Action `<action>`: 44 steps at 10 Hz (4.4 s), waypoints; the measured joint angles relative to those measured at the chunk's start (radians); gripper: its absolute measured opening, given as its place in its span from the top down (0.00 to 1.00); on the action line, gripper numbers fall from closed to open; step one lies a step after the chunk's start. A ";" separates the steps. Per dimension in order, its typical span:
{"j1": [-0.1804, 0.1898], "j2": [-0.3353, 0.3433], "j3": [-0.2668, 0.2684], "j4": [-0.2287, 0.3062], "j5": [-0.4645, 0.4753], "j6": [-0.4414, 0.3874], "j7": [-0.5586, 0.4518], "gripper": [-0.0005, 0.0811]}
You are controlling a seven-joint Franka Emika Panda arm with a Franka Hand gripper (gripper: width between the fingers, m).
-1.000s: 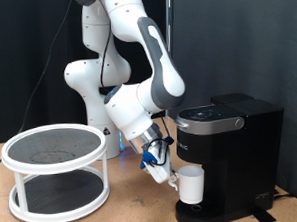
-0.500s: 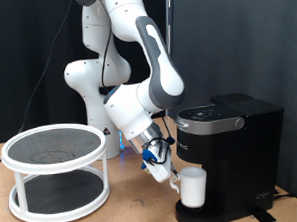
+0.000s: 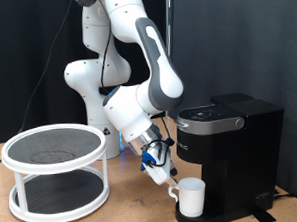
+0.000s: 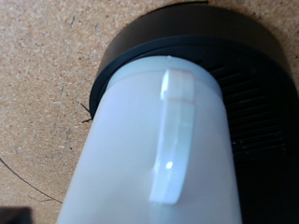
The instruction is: Make a cup of coffee with the keurig machine
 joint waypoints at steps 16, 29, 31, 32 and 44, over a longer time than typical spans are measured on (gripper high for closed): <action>-0.197 -0.362 -0.184 -0.162 -0.355 -0.579 0.096 0.09; -0.209 -0.654 -0.242 -0.093 -0.317 -0.902 0.280 0.09; -0.209 -0.685 -0.247 -0.069 -0.308 -0.940 0.357 0.09; -0.209 -0.681 -0.247 -0.070 -0.308 -0.939 0.346 0.09; -0.208 -0.622 0.109 0.155 -0.683 -0.618 0.417 0.09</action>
